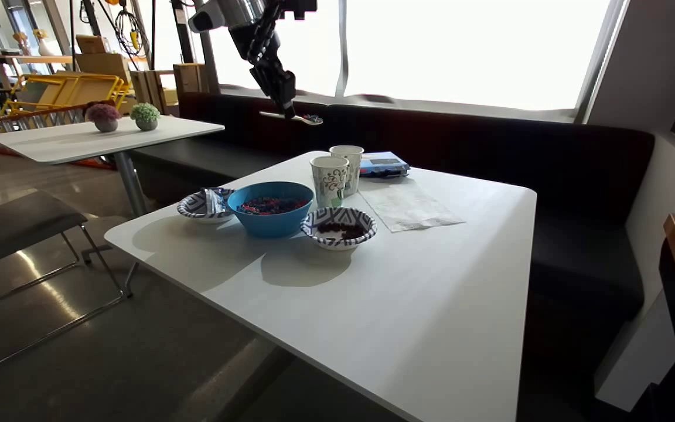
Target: Transfer a spoonful of contents from the blue bowl to the right cup
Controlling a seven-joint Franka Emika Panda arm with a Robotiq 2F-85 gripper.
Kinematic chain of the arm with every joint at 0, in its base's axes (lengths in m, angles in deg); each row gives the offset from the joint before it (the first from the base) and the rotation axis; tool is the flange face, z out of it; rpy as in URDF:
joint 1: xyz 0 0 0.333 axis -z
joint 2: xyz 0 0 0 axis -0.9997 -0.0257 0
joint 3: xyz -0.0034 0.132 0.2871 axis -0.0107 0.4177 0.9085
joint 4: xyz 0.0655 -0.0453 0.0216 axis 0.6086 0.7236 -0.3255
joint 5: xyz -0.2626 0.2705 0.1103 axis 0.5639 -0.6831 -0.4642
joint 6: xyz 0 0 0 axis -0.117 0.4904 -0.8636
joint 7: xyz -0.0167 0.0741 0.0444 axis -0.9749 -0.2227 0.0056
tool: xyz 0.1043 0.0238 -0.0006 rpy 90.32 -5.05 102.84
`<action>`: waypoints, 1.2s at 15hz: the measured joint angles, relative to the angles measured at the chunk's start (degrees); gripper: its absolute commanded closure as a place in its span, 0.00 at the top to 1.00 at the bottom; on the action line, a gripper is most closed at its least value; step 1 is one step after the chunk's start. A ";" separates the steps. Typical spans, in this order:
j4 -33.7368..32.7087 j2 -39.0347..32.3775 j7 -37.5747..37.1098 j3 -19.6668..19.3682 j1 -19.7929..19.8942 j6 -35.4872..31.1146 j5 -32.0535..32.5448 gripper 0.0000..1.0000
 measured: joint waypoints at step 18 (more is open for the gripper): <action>-1.67 0.25 1.97 0.52 5.46 4.72 -3.42 0.03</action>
